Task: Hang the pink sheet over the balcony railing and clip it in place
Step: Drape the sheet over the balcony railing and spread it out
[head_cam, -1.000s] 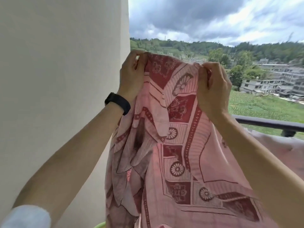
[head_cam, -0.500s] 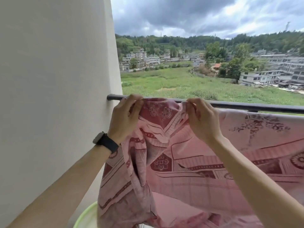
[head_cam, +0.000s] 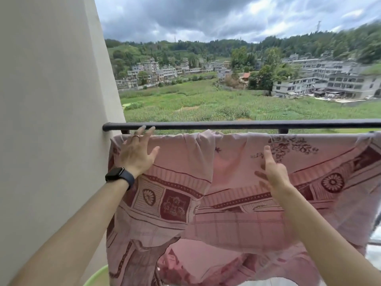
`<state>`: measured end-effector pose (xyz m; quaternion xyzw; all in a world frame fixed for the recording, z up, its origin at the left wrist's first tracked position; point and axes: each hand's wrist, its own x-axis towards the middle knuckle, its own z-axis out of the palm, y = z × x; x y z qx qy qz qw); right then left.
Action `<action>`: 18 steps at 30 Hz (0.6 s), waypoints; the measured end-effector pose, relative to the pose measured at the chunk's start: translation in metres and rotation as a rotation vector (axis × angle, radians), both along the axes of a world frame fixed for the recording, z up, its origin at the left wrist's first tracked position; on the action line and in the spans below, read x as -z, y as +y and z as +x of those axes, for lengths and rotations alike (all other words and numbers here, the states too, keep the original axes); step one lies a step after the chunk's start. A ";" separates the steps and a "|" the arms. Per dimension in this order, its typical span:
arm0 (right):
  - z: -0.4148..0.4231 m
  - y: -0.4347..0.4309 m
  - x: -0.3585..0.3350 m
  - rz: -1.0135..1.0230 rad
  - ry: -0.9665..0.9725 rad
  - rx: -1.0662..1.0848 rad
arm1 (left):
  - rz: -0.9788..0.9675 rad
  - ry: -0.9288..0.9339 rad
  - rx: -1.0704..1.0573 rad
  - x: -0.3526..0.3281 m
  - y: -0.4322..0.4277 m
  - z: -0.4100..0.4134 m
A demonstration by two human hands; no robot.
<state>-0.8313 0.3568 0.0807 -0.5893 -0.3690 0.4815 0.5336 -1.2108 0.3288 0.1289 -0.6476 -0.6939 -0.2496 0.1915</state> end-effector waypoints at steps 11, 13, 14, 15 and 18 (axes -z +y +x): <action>-0.004 0.049 -0.040 0.127 -0.051 0.220 | 0.130 0.037 0.068 0.003 0.059 0.012; -0.003 0.048 -0.039 0.179 -0.145 0.247 | 0.191 0.072 0.114 0.002 0.057 0.010; -0.001 0.046 -0.039 0.205 -0.150 0.264 | 0.236 0.094 0.141 0.002 0.056 0.011; 0.005 0.045 -0.040 0.231 -0.117 0.281 | 0.291 0.103 0.163 0.000 0.054 0.012; 0.042 0.040 -0.049 0.319 -0.047 0.463 | 0.420 -0.107 0.130 -0.012 0.055 0.012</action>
